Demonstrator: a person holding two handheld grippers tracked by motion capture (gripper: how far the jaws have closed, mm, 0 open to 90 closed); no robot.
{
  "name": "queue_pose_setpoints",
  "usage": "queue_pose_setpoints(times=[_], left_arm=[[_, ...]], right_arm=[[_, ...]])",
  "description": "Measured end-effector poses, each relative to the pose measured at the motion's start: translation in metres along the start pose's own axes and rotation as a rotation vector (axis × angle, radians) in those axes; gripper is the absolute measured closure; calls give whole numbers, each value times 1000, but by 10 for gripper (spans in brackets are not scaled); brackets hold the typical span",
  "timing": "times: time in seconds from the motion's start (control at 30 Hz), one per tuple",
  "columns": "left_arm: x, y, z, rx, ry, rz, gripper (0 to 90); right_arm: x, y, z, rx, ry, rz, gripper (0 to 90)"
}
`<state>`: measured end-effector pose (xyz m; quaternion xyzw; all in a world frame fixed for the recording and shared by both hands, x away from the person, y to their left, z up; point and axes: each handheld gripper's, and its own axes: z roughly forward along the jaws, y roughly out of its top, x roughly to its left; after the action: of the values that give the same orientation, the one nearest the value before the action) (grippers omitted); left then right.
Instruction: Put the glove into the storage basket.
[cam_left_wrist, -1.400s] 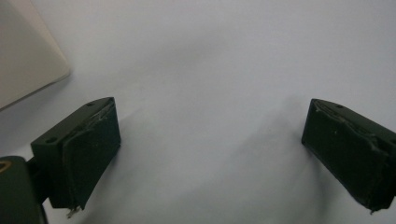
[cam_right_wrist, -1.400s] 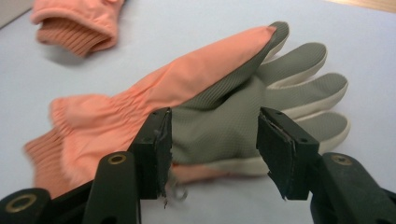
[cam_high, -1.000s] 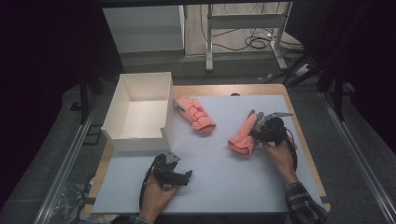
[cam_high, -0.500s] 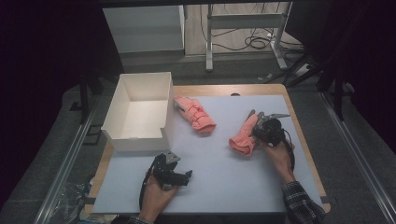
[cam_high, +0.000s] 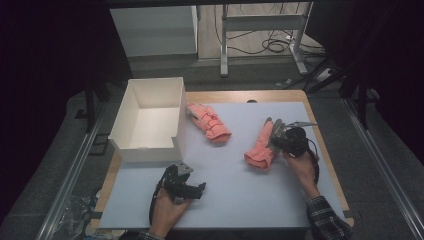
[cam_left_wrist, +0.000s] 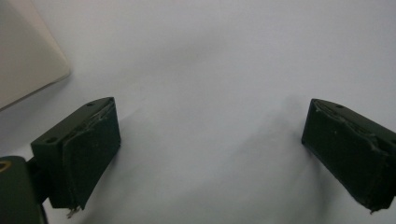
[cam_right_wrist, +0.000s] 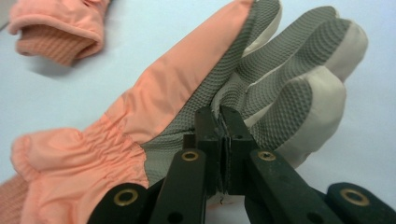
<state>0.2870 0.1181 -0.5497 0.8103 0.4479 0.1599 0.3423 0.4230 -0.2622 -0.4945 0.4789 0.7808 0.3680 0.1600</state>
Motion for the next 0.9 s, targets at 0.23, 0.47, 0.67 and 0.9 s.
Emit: queue_pose_setpoints(times=[0.23, 0.47, 0.67, 0.9], left_arm=[[0, 0, 0, 0, 0, 0, 44], [0, 0, 0, 1, 0, 1, 44], [0, 0, 0, 1, 0, 1, 44], [0, 0, 0, 1, 0, 2, 44]], right_arm=[[9, 2, -16, -22, 38, -39, 872], [25, 3, -31, -44, 122, -65, 872], [45, 1, -37, -49, 210, -110, 872], [75, -3, -30, -27, 313, -195, 872]])
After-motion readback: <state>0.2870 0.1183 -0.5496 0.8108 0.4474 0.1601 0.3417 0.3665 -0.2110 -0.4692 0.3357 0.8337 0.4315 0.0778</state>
